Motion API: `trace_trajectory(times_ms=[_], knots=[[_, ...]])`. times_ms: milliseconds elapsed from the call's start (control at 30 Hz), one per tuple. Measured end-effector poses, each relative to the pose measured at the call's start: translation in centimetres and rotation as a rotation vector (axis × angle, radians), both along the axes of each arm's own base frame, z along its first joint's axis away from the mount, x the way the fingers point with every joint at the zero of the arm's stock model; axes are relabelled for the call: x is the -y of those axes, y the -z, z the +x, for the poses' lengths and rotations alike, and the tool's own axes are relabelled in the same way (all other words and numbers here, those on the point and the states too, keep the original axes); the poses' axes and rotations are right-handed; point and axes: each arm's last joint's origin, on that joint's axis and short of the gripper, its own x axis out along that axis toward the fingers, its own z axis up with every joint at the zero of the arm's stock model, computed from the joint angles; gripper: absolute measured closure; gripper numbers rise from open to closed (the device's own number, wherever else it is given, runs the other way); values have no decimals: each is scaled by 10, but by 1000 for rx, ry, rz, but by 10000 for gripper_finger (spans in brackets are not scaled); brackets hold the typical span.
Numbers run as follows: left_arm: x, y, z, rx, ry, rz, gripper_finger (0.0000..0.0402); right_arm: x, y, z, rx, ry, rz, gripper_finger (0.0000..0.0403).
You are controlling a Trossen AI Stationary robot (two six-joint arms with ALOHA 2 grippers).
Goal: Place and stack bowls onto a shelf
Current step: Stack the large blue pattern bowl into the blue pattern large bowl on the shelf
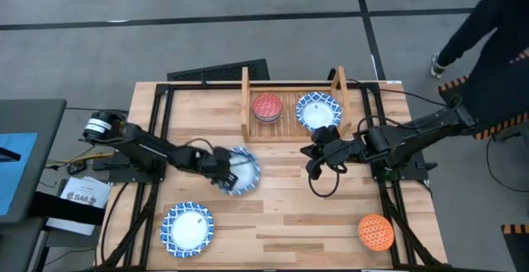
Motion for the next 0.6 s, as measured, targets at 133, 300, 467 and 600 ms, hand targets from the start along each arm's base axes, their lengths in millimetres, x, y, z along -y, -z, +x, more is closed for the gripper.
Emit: trace_trajectory(times_ms=[133,300,467,600], knots=[[26,15,14,100,-8,-68,401,0,0,0,-2,-10,-12,382],[51,24,45,147,15,-84,401,0,0,0,-1,-10,-12,381],[57,15,93,192,102,-20,401,0,0,0,-1,-9,-11,381],[53,4,135,240,195,-1,401,0,0,0,-1,-13,-15,381]])
